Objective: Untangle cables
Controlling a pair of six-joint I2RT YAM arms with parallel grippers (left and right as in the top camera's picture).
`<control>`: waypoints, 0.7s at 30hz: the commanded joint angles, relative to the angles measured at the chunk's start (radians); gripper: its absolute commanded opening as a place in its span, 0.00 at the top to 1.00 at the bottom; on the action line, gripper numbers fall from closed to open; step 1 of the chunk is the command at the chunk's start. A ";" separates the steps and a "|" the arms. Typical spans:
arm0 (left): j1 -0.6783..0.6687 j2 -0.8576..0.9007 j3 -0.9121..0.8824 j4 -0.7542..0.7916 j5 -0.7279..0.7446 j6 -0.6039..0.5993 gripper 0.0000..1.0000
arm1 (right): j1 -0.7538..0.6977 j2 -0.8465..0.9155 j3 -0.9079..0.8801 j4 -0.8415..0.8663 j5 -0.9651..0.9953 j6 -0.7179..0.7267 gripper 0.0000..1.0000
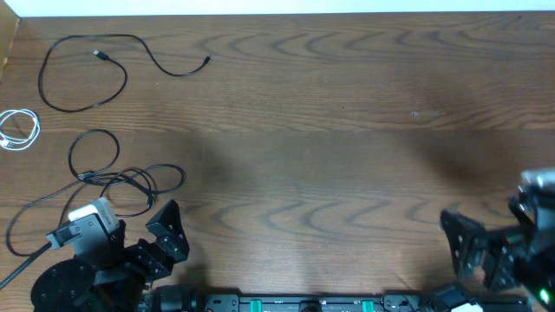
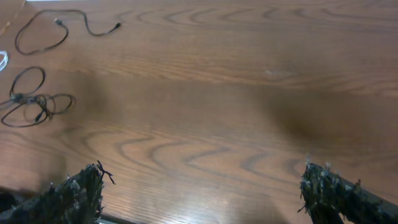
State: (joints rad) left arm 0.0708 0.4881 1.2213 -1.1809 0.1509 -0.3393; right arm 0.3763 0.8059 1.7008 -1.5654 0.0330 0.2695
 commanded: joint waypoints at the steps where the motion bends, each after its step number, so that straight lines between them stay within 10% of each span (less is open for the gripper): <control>1: -0.002 -0.001 0.005 -0.002 -0.010 0.009 0.03 | -0.003 -0.040 -0.037 0.001 0.043 0.037 0.01; 21: -0.002 -0.001 0.005 -0.002 -0.010 0.009 0.03 | -0.003 -0.075 -0.040 -0.130 0.043 0.037 0.01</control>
State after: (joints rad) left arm 0.0708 0.4881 1.2213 -1.1812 0.1509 -0.3393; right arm 0.3763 0.7345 1.6650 -1.6836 0.0616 0.2966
